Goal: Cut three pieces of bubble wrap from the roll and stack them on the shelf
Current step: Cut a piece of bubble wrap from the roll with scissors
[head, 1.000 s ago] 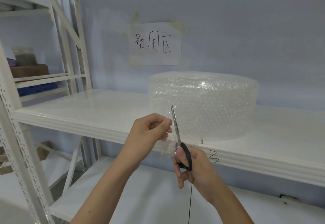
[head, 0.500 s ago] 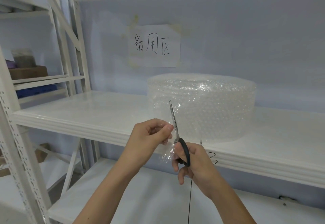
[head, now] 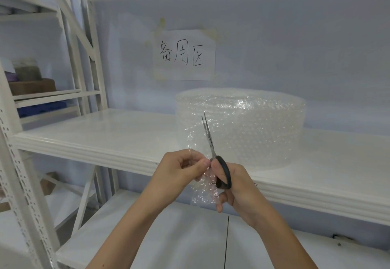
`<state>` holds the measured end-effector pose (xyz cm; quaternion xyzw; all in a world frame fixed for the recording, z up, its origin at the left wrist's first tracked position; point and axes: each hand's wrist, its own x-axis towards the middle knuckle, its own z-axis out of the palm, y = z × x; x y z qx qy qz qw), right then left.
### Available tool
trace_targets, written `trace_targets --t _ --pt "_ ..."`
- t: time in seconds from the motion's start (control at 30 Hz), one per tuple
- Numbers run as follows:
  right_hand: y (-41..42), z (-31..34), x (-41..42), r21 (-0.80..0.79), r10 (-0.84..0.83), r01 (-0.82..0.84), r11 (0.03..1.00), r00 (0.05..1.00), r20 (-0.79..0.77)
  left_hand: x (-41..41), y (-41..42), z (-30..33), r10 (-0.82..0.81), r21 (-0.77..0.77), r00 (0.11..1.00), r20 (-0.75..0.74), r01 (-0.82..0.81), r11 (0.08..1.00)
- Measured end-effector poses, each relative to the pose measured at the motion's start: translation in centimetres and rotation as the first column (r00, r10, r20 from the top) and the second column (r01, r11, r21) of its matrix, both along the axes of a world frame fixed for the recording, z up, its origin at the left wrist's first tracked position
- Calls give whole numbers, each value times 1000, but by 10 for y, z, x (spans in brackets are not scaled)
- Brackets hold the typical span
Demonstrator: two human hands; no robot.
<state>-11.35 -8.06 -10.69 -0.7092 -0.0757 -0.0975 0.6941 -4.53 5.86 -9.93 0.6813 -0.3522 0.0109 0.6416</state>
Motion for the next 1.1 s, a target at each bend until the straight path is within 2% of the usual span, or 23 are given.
trace_targets --t 0.43,0.6,0.87,1.1 --pt "4 10 2 3 -59 59 998 998 -21 -6 4 -4 -26 -8 999 -26 26 1000" --pt "5 12 -1 27 -116 117 993 993 -25 -9 10 -12 -52 72 997 -61 56 996" --pt "12 28 -45 -148 -252 242 959 966 -54 0 24 -11 69 -116 972 -224 -97 989" --pt "-39 37 -73 -155 -480 484 861 875 65 -2 11 -3 27 -139 975 -222 -60 988"
